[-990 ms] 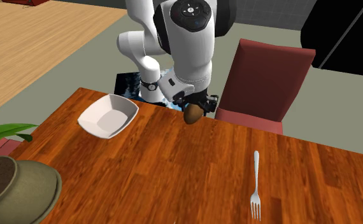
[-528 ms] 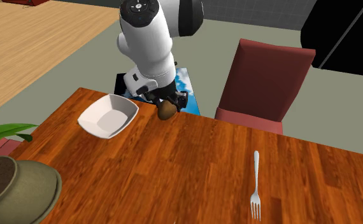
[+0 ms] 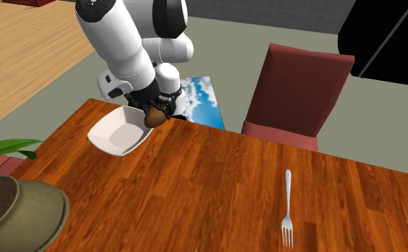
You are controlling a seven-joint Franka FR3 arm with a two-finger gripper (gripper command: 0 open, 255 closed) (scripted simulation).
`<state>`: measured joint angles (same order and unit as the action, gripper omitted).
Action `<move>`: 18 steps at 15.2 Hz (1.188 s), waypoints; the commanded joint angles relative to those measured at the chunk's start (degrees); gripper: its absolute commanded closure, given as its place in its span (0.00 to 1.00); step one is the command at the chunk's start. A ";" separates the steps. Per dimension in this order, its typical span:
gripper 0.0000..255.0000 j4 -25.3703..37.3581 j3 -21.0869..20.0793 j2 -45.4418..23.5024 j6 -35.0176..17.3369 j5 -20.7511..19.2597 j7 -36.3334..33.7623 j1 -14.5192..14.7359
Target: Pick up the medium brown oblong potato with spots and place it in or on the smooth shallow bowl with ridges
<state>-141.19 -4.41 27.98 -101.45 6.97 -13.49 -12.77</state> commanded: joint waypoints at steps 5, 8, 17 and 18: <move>1.00 -1.40 6.38 1.92 1.10 -5.17 8.17 -4.39; 1.00 -1.14 9.63 1.84 1.39 -7.88 12.26 -6.60; 1.00 -3.03 13.89 -0.32 -2.71 -11.17 17.38 -9.27; 1.00 -3.61 13.95 -0.60 -3.56 -11.19 17.40 -9.28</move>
<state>-144.30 9.40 27.80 -104.07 -4.16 3.79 -22.01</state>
